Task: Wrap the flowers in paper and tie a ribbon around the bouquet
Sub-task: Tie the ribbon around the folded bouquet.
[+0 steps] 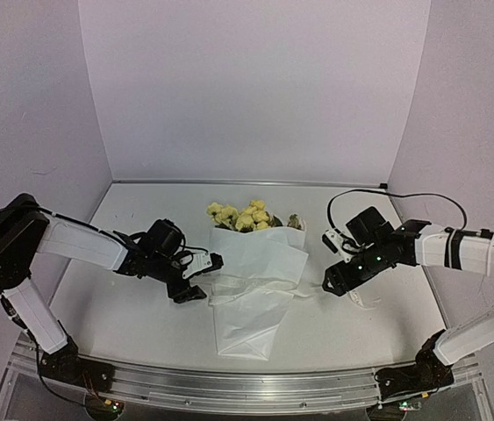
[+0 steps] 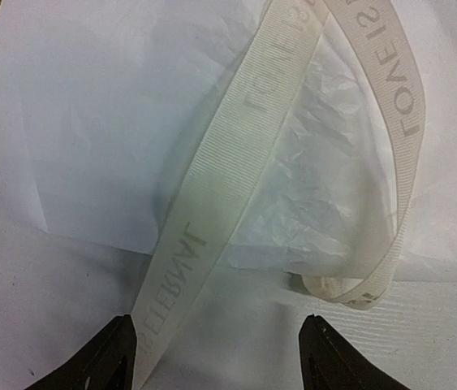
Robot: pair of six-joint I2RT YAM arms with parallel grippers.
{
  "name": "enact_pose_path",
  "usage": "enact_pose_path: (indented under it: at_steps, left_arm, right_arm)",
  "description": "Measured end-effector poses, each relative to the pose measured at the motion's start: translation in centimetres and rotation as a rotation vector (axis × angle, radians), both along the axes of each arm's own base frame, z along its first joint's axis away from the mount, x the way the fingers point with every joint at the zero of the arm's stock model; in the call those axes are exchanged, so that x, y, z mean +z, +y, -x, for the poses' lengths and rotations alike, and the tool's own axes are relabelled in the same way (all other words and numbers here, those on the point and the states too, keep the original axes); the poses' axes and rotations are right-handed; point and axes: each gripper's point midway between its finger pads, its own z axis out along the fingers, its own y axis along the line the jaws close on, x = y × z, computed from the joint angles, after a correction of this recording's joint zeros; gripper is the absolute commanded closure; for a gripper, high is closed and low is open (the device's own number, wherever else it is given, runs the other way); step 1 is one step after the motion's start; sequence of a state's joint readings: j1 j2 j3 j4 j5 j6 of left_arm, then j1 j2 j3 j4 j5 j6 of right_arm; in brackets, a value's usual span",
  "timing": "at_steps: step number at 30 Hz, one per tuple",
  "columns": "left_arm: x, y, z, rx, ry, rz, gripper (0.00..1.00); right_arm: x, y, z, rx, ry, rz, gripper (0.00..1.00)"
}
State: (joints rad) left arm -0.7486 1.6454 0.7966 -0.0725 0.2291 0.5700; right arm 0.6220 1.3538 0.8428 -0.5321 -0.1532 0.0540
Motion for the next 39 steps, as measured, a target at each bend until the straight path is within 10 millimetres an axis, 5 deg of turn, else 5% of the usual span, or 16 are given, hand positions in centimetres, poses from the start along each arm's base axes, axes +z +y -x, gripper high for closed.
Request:
enact_pose_path:
  at_steps: [9,16,27,39]
  left_arm:
    - [-1.1,-1.3,-1.9,-0.054,-0.094,-0.016,0.39]
    - [-1.4,-2.0,-2.7,-0.069,-0.121,-0.020,0.71]
    - [-1.5,-1.7,-3.1,-0.052,-0.131,-0.031,0.94]
    - [-1.5,-1.6,-3.2,-0.039,-0.130,-0.034,1.00]
  right_arm:
    - [0.0,0.5,-0.2,0.024,-0.026,-0.012,0.28]
    - [-0.3,1.1,-0.3,0.060,-0.032,-0.011,0.28]
    - [-2.7,2.9,0.7,0.246,-0.041,0.017,0.27]
    - [-6.4,5.3,0.9,0.416,-0.083,0.151,0.33]
